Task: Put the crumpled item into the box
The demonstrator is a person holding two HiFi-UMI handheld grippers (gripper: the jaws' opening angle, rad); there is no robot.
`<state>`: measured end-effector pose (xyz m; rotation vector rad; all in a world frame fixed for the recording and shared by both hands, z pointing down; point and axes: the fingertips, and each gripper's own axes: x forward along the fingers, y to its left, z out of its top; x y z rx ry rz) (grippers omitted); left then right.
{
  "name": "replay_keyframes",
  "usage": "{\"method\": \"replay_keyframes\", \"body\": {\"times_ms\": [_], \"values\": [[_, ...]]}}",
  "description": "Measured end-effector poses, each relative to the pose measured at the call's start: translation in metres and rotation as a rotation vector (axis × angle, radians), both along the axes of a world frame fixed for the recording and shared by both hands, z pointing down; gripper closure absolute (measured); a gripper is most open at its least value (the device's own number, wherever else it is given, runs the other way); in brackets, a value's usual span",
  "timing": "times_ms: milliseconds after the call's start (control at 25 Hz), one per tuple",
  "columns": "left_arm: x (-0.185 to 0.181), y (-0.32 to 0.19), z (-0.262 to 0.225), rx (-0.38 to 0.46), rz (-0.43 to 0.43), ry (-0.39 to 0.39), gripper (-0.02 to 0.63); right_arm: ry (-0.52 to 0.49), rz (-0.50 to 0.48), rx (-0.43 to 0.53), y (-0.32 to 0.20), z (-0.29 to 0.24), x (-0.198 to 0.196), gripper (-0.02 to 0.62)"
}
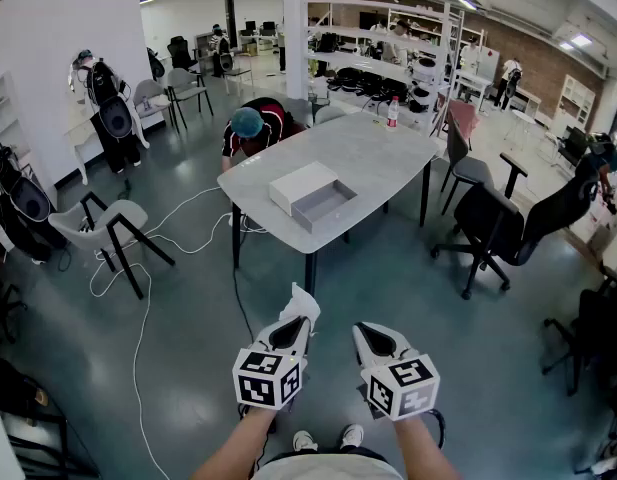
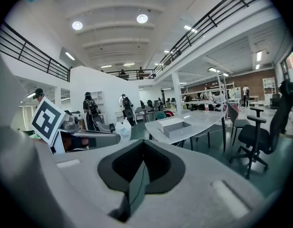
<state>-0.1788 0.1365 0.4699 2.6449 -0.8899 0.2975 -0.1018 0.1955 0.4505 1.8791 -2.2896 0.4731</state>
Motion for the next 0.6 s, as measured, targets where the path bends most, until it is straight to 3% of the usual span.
{"method": "replay_keyframes", "body": {"times_ms": [600], "values": [[-0.002, -0.019, -0.001, -0.004, 0.026, 0.011, 0.588, -0.008, 0.02, 0.007, -0.021, -0.002, -0.004, 0.591]]}}
